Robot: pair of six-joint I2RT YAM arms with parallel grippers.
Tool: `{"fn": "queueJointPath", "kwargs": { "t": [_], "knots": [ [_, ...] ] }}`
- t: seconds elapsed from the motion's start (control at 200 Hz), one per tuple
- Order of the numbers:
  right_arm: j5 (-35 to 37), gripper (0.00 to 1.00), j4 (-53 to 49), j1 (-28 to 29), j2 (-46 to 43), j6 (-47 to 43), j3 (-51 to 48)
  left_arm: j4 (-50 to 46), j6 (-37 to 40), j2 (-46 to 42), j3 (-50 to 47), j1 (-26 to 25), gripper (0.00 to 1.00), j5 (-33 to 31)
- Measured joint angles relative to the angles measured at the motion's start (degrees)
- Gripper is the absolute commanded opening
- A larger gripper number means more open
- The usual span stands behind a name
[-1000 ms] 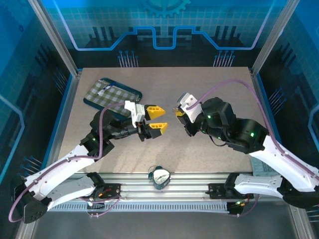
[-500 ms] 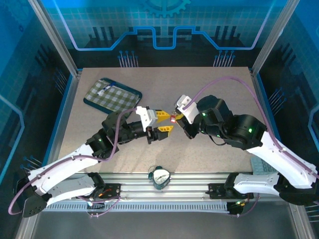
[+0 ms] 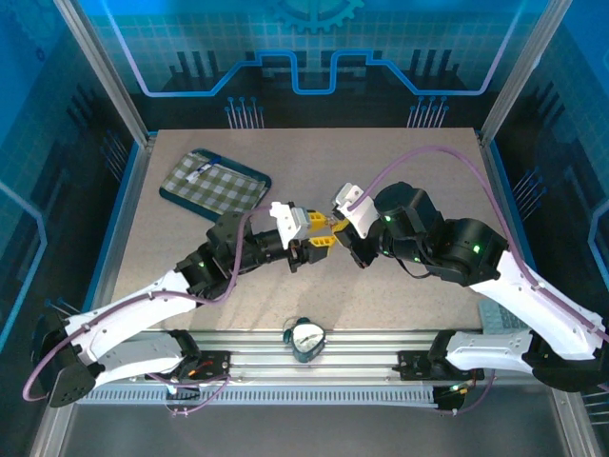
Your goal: Remove the keys from the keyring
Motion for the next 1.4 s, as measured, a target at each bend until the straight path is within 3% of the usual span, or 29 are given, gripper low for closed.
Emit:
{"fn": "queueJointPath", "kwargs": {
  "t": [0.215, 0.365, 0.49, 0.74, 0.89, 1.175, 1.4],
  "knots": [
    [0.0, 0.0, 0.0, 0.0, 0.0, 0.0, 0.0, -0.1, 0.0, 0.2, 0.2, 0.0, 0.44, -0.2],
    [0.0, 0.0, 0.0, 0.0, 0.0, 0.0, 0.0, -0.3, 0.8, -0.1, 0.2, 0.0, 0.34, -0.1],
    [0.0, 0.0, -0.1, 0.0, 0.0, 0.0, 0.0, -0.7, 1.0, -0.8, 0.2, -0.2, 0.43, 0.0],
    [-0.1, 0.0, -1.2, 0.0, -0.1, 0.0, 0.0, -0.3, 0.9, -2.8, 0.2, -0.2, 0.35, -0.1],
    [-0.3, 0.0, -1.3, 0.0, -0.2, 0.0, 0.0, -0.2, 0.9, -2.8, 0.3, -0.2, 0.35, -0.1],
    [-0.5, 0.0, -1.9, 0.0, -1.2, 0.2, 0.0, 0.0, 0.9, -1.9, 0.8, -0.2, 0.03, -0.6],
    [-0.2, 0.0, -1.9, -0.2, -1.4, 0.3, 0.0, 0.0, 1.0, -1.7, 0.9, -0.2, 0.0, -0.5]
  ]
}}
